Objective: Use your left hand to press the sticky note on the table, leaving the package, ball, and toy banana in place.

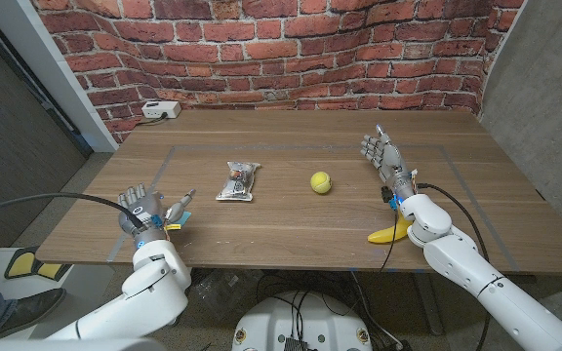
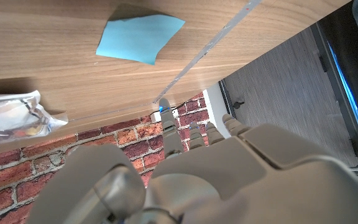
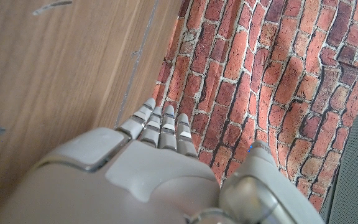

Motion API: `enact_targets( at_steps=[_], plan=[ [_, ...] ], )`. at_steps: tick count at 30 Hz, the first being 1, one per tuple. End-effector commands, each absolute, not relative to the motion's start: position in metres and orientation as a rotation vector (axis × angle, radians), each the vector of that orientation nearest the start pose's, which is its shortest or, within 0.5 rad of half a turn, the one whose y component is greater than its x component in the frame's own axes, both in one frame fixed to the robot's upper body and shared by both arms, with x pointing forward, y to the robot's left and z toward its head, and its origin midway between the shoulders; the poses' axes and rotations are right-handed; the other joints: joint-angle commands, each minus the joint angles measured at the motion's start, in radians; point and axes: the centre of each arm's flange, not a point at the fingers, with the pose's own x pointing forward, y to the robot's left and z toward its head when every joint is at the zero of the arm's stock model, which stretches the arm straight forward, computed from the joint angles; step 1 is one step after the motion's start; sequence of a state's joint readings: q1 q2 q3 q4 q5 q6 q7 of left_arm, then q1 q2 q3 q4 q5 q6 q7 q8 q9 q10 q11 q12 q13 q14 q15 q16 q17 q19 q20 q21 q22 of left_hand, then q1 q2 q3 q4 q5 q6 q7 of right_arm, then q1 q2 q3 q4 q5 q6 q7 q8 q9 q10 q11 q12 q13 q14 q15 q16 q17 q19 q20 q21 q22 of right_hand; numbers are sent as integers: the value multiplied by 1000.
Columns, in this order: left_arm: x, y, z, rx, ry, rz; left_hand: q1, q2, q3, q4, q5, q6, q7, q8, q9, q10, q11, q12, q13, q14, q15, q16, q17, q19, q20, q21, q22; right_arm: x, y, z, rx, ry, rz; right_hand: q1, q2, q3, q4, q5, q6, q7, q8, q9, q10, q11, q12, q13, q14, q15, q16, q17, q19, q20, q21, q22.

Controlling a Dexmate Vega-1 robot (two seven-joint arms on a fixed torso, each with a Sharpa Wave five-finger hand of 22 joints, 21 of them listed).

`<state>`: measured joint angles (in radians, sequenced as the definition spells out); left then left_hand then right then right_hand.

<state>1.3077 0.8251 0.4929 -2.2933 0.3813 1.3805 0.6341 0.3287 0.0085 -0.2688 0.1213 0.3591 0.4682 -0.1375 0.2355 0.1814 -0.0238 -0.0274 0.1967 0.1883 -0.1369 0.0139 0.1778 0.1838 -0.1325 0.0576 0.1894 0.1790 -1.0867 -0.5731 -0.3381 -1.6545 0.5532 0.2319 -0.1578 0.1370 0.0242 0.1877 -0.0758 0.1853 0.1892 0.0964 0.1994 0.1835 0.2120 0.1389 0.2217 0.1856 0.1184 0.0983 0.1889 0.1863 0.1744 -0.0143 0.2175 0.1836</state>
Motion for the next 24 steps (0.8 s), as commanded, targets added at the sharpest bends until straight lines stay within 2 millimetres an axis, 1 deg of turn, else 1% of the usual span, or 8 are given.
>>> enact_targets(
  at_steps=[1, 8, 9, 10, 14, 24],
  plan=[
    [461, 315, -117, 1262, 64, 789, 2, 8, -9, 1, 4, 20, -7, -1, 1, -9, -13, 2, 3, -16, -16, 2, 2, -13, 7, 5, 6, 585, -255, -59, -5, -598, 177, -3, 3, -1, -1, 5, 3, -6, -1, 5, 7, 0, -1, 1, -6, 2, -2, 1, -2, 5, 0, 4],
    [466, 311, -116, 1277, 86, 766, 0, 10, -12, 2, 5, 40, -11, 2, 1, -11, -21, 3, 3, -21, -26, 3, 2, -20, 9, 5, 7, 585, -256, -58, -4, -602, 176, -3, 3, -1, -2, 5, 3, -7, -1, 5, 8, -1, -1, 1, -6, 2, -2, 1, -3, 5, -1, 4],
    [466, 311, -116, 1277, 85, 766, 0, 11, -13, 3, 6, 46, -9, 4, 1, -9, -22, 4, 3, -19, -27, 4, 2, -20, 9, 5, 7, 585, -256, -58, -4, -602, 175, -3, 3, -1, -2, 5, 3, -8, -2, 5, 8, -1, -1, 1, -6, 2, -2, 1, -3, 5, -1, 4],
    [465, 309, -118, 1285, 80, 773, 0, 13, -15, 3, 6, 72, -9, 10, 1, -6, -25, 7, 3, -17, -30, 6, 2, -21, 9, 7, 7, 585, -257, -57, -4, -601, 175, -3, 3, -2, -2, 5, 3, -7, -2, 5, 8, -1, -1, 1, -6, 2, -2, 1, -3, 6, -2, 4],
    [465, 307, -120, 1285, 91, 778, 0, 15, -17, 4, 7, 95, -11, 15, 1, 1, -28, 10, 3, -11, -36, 9, 2, -16, 10, 10, 7, 585, -257, -56, -8, -601, 176, -3, 3, -2, -2, 5, 3, -7, -2, 5, 9, 0, -1, 1, -6, 3, -2, 1, -3, 6, -2, 4],
    [468, 307, -125, 1285, 99, 776, 0, 17, -19, 4, 8, 107, -12, 16, 0, 3, -31, 11, 3, -10, -38, 10, 2, -14, 9, 11, 7, 586, -256, -53, -10, -606, 180, -4, 4, -2, -2, 5, 3, -8, -2, 5, 9, 0, -1, 1, -6, 2, -2, 0, -4, 6, -3, 4]
  ],
)
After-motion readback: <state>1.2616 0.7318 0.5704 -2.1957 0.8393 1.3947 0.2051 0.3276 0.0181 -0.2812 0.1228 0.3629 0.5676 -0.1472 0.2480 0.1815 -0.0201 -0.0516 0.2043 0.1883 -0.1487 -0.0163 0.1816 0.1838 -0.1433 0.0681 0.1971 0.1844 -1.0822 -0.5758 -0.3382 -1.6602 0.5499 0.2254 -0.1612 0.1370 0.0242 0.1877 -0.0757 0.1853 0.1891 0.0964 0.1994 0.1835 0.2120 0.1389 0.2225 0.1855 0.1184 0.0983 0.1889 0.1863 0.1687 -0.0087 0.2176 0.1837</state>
